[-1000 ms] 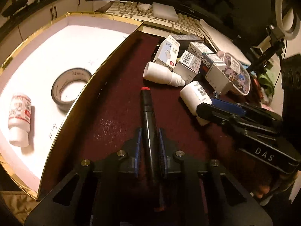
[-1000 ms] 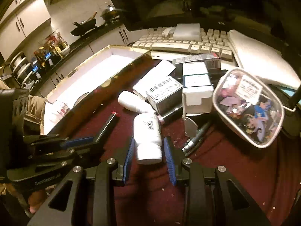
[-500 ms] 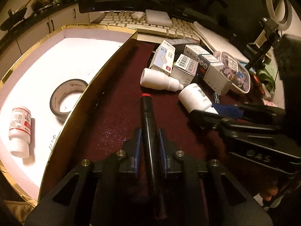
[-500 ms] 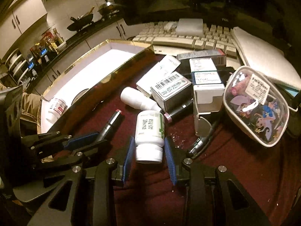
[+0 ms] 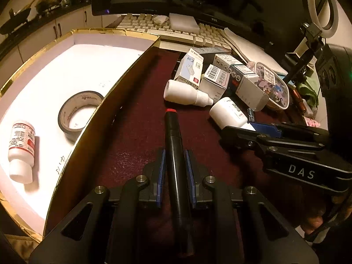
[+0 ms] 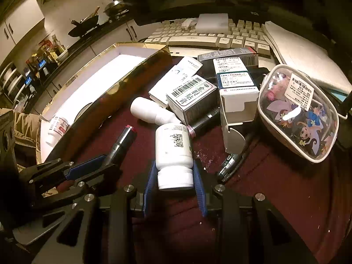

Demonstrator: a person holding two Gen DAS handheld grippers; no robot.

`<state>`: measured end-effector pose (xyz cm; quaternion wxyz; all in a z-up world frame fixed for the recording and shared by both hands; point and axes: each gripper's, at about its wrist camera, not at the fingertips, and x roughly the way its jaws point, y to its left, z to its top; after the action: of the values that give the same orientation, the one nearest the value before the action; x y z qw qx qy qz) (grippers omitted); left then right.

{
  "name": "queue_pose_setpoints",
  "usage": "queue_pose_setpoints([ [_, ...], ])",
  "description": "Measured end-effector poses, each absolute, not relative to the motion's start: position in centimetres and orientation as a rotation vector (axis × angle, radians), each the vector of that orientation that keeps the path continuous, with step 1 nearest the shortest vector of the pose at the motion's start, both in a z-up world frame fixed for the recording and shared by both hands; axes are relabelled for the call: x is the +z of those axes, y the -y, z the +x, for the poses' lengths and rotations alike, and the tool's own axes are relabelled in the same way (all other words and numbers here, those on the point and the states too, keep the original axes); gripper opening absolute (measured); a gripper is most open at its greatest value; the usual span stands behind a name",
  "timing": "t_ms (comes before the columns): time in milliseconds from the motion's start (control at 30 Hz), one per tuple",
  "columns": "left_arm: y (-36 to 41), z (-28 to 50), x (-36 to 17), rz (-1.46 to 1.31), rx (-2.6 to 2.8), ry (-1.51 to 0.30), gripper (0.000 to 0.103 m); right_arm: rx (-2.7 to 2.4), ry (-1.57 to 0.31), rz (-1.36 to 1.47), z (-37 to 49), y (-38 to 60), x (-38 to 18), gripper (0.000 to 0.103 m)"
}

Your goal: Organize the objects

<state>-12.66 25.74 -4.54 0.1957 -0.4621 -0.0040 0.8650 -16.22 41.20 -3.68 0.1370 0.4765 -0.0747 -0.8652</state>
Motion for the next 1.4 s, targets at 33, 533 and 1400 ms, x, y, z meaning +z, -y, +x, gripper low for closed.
queue_pose_setpoints([
  [33, -25.6, -12.7, -4.6, -1.294, 2.421, 0.024, 0.018, -2.500, 0.234, 1.375, -16.2, -41.4, -3.7, 0.033],
  [533, -25.5, -12.2, -4.1, -1.302, 2.491, 0.043, 0.015, -2.468, 0.363, 1.330, -15.7, -42.5, -3.9, 0.033],
  [1400, -17.8, -14.1, 1.6, -1.173, 2.463, 0.361, 0.014, -2.381, 0.279, 1.117, -17.5, -36.9, 1.8, 0.033],
])
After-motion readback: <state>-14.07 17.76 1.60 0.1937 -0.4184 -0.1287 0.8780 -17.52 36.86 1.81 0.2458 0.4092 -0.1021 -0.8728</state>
